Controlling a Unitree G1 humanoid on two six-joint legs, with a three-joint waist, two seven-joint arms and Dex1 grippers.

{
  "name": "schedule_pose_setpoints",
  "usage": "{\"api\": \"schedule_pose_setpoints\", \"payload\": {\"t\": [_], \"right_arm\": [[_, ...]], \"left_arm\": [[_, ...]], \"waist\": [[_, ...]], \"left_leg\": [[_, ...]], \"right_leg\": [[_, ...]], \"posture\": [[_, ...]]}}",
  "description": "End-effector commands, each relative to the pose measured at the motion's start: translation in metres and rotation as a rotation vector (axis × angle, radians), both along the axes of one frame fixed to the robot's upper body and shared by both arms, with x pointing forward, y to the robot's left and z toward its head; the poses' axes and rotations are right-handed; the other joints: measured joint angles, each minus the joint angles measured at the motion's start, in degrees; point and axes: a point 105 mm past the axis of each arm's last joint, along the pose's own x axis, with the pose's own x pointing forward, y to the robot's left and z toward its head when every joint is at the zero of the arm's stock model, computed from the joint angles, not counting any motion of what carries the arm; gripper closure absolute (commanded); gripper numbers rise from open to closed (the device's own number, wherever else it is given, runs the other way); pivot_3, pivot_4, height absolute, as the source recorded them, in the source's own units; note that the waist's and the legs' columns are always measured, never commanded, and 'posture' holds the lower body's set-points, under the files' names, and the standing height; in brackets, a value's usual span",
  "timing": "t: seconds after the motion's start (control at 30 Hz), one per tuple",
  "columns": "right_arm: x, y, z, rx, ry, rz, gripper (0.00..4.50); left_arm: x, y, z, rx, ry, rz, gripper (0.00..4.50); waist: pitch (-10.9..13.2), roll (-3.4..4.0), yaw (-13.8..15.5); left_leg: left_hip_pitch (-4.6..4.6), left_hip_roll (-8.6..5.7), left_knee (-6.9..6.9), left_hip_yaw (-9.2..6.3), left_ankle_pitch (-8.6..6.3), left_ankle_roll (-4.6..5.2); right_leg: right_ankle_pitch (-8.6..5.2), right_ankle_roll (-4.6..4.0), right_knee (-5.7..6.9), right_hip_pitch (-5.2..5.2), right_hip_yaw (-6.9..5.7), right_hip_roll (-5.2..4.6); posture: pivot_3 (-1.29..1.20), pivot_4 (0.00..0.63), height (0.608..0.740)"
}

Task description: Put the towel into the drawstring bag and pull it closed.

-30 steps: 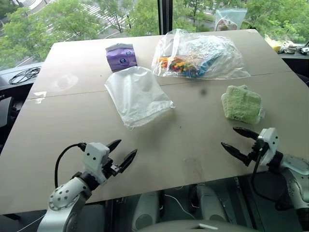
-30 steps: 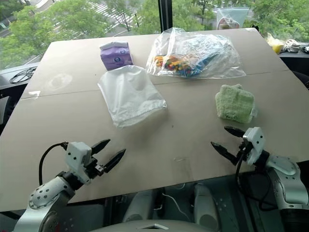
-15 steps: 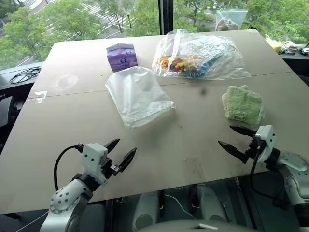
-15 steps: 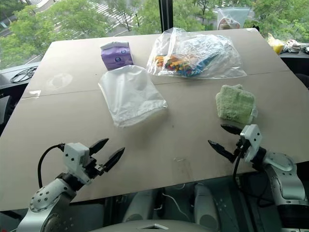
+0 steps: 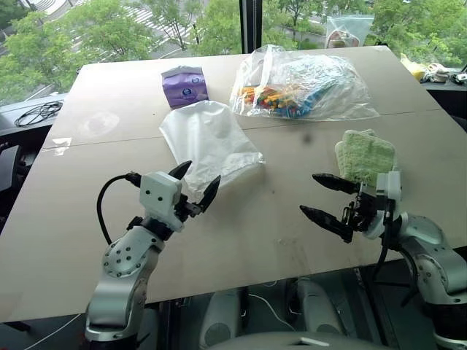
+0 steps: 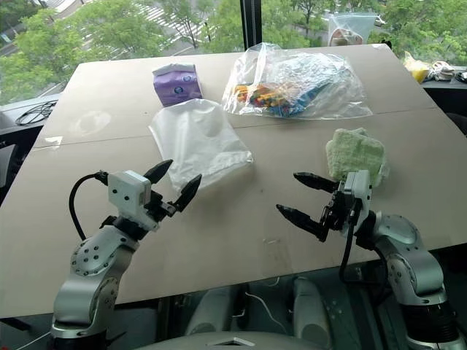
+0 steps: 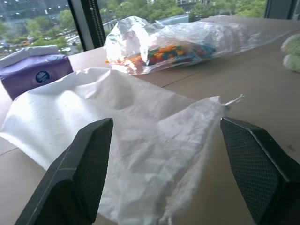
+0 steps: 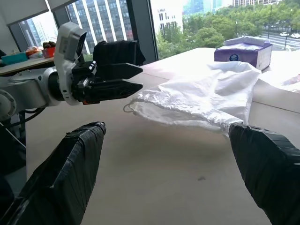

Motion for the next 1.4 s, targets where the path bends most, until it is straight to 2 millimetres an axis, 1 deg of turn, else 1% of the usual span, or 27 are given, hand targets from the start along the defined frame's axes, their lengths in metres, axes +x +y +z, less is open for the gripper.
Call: {"api": "schedule_pose_setpoints", "payload": {"t": [0.03, 0.17, 0.23, 0.37, 0.47, 0.6, 0.7, 0.8, 0.93, 1.13, 1.27, 1.37, 1.4], "right_arm": [[0.002, -0.007, 0.010, 0.003, -0.043, -0.023, 0.00], [0.004, -0.010, 0.007, -0.003, -0.040, -0.044, 0.00], [0.004, -0.011, 0.007, -0.004, -0.037, -0.050, 0.00], [0.004, -0.013, 0.007, -0.005, -0.035, -0.057, 0.00], [0.004, -0.015, 0.007, -0.009, -0.035, -0.065, 0.00], [0.004, -0.016, 0.007, -0.012, -0.034, -0.073, 0.00], [0.005, -0.017, 0.007, -0.015, -0.036, -0.078, 0.00], [0.007, -0.018, 0.007, -0.017, -0.039, -0.086, 0.00], [0.010, -0.017, 0.007, -0.018, -0.048, -0.094, 0.00], [0.012, -0.018, 0.008, -0.019, -0.059, -0.107, 0.00], [0.013, -0.018, 0.009, -0.020, -0.065, -0.116, 0.00], [0.013, -0.018, 0.009, -0.020, -0.069, -0.121, 0.00], [0.013, -0.018, 0.009, -0.020, -0.069, -0.122, 0.00]], "left_arm": [[0.005, -0.011, -0.001, 0.115, -0.049, 0.019, 0.76], [0.010, -0.016, -0.002, 0.225, -0.085, 0.041, 0.76], [0.013, -0.019, -0.002, 0.248, -0.100, 0.043, 0.76], [0.013, -0.026, -0.009, 0.290, -0.102, 0.026, 0.76], [0.015, -0.023, -0.013, 0.299, -0.092, 0.058, 0.76], [0.013, -0.023, -0.017, 0.318, -0.083, 0.051, 0.76], [0.009, -0.019, -0.016, 0.322, -0.082, 0.054, 0.76], [0.009, -0.015, -0.016, 0.328, -0.082, 0.063, 0.76], [0.018, -0.010, -0.016, 0.345, -0.086, 0.092, 0.76], [0.035, -0.009, -0.014, 0.374, -0.096, 0.114, 0.76], [0.047, -0.002, -0.020, 0.420, -0.062, 0.171, 0.76], [0.051, 0.001, -0.013, 0.421, -0.089, 0.209, 1.50], [0.051, 0.001, -0.011, 0.420, -0.103, 0.214, 2.02]], "waist": [[0.00, 0.00, 0.02], [0.00, 0.00, -0.03], [0.00, 0.00, -0.03], [0.00, 0.01, -0.04], [0.00, 0.01, -0.05], [0.00, 0.01, -0.05], [0.00, 0.01, -0.12], [0.00, 0.01, -0.06], [0.00, 0.01, 0.04], [0.00, 0.00, -0.03], [0.00, 0.00, -0.02], [0.00, 0.00, -0.09], [0.00, 0.00, -0.08]], "left_leg": [[0.00, 0.00, 0.00, 0.00, 0.00, 0.00], [0.00, 0.01, 0.00, 0.03, -0.03, -0.05], [0.01, 0.02, 0.00, 0.01, -0.08, -0.13], [0.01, 0.03, 0.00, 0.02, -0.11, -0.18], [0.01, 0.03, 0.00, 0.02, -0.10, -0.16], [0.01, 0.03, 0.00, -0.01, -0.04, -0.06], [0.01, 0.03, 0.00, 0.00, -0.04, -0.07], [0.01, 0.04, 0.00, -0.01, -0.05, -0.09], [0.01, 0.04, 0.02, -0.02, -0.11, -0.18], [0.03, 0.02, 0.11, 0.03, -0.06, -0.11], [0.07, 0.01, 0.13, 0.02, 0.01, 0.02], [0.09, 0.01, 0.18, 0.01, 0.01, 0.01], [0.09, 0.02, 0.20, 0.01, 0.01, 0.01]], "right_leg": [[0.00, 0.00, 0.00, 0.00, 0.00, 0.00], [0.00, -0.01, -0.01, -0.01, 0.03, -0.02], [0.00, -0.01, 0.00, -0.01, 0.02, -0.01], [0.00, -0.01, 0.01, -0.02, 0.01, -0.02], [0.01, -0.01, 0.01, -0.02, 0.02, -0.02], [0.01, -0.02, 0.03, -0.02, 0.00, -0.01], [0.01, -0.02, 0.03, -0.03, 0.00, -0.02], [0.01, -0.02, 0.03, -0.03, 0.00, -0.03], [0.01, -0.02, 0.04, -0.02, -0.02, -0.03], [0.01, -0.01, 0.23, -0.03, 0.02, -0.06], [0.00, -0.03, 0.45, -0.08, 0.02, -0.07], [0.00, -0.03, 0.53, -0.08, 0.02, -0.07], [0.00, -0.03, 0.53, -0.08, 0.02, -0.07]], "posture": [[0.00, 0.150, 0.740], [0.00, 0.150, 0.740], [0.00, 0.150, 0.740], [0.00, 0.150, 0.740], [0.00, 0.150, 0.740], [0.00, 0.150, 0.740], [0.00, 0.150, 0.740], [0.00, 0.150, 0.740], [0.00, 0.150, 0.740], [0.00, 0.150, 0.740], [0.00, 0.150, 0.740], [0.00, 0.150, 0.740], [0.00, 0.150, 0.740]]}}
